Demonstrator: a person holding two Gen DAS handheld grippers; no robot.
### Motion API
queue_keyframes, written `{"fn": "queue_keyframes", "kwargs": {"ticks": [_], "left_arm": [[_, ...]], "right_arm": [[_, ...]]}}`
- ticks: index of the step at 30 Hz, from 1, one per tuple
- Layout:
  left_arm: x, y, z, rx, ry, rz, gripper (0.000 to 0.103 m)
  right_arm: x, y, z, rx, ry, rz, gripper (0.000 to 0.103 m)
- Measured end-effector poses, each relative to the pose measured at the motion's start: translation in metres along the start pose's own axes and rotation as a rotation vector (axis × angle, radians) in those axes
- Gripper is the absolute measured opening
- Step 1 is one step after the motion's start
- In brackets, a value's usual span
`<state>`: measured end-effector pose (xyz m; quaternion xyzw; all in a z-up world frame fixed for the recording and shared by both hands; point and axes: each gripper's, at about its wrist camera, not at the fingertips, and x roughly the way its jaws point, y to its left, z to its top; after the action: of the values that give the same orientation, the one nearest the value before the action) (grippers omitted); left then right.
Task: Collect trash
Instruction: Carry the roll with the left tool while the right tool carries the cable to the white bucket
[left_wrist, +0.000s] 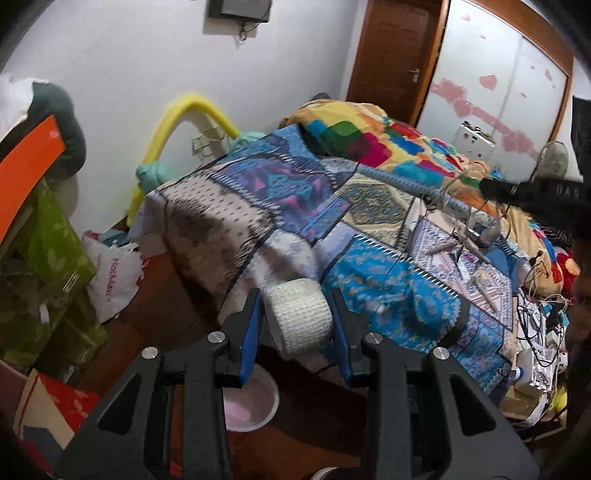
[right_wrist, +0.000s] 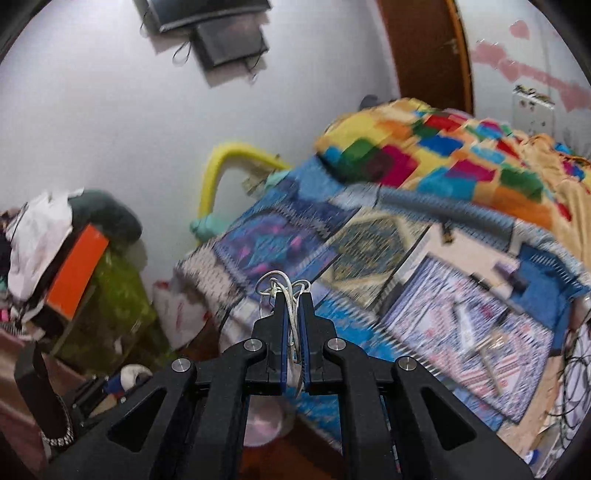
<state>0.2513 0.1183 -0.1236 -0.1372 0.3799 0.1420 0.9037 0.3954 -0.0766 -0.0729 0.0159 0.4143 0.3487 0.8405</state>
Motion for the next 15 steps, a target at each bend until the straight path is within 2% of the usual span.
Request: {"fn": "queue_keyframes", "kwargs": {"ticks": [8,15], "left_arm": [[0.016,0.04,-0.029,-0.074,0.074,0.044,0.035],[0.049,0.071,-0.067,-0.127,0.198,0.069,0.035]], "right_arm": [[0.065,0.044,-0.045,-0.076,0.182,0.058,0.005],[0.135,0.078,-0.089,-0.12,0.377,0.102,0.005]]}}
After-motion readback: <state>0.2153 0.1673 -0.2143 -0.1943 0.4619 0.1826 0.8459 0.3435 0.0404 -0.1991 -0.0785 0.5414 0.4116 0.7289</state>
